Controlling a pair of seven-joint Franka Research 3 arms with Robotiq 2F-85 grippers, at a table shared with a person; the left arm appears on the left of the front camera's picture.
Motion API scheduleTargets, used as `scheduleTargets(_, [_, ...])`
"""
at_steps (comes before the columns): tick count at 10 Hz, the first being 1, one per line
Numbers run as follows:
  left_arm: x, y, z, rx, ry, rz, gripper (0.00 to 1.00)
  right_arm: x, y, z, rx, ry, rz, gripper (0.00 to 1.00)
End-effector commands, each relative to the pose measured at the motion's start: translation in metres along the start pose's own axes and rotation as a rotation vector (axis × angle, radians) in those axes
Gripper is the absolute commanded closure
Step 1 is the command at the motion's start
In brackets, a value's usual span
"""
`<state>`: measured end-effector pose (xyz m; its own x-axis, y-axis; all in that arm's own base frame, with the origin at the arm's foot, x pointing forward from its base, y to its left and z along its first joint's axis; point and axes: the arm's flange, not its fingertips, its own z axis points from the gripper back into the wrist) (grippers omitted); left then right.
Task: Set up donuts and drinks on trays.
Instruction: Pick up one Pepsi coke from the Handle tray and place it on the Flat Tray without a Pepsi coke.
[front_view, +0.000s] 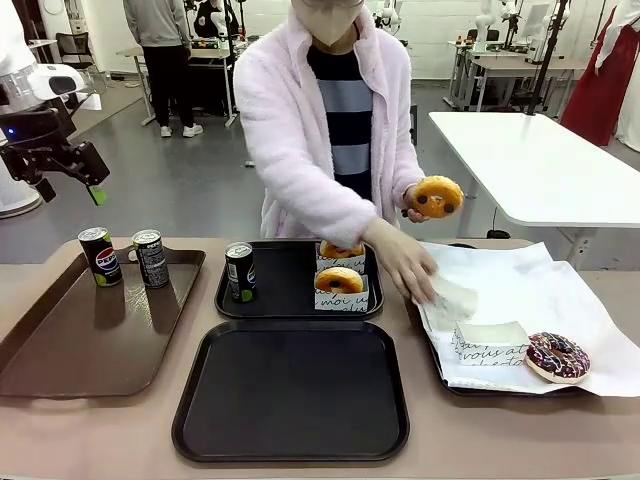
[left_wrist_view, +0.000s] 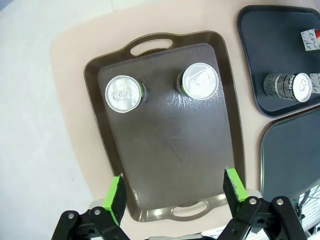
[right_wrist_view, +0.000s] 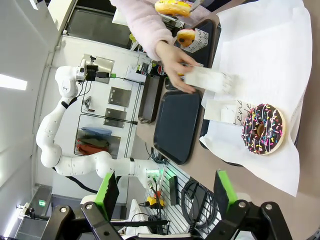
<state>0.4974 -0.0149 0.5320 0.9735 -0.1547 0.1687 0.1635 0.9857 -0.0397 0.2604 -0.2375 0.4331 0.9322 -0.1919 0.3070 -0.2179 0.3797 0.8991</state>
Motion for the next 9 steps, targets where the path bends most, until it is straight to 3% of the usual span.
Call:
scheduleTargets(1, [0.015,0.016,-0.021,0.005,0.038,-0.108,0.0,0.001,0.0,0.002,0.013,-0.007,0.014,0.0])
scheduleTargets(3, [0.022,0.026,-0.048,0.005,0.053,-0.133,0.0,0.001,0.0,0.002,0.013,-0.007,0.014,0.0])
scheduleTargets(9, [0.079,0.063,-0.111,0.059,0.086,-0.009,0.0,0.001,0.0,0.002,0.013,-0.007,0.014,0.0])
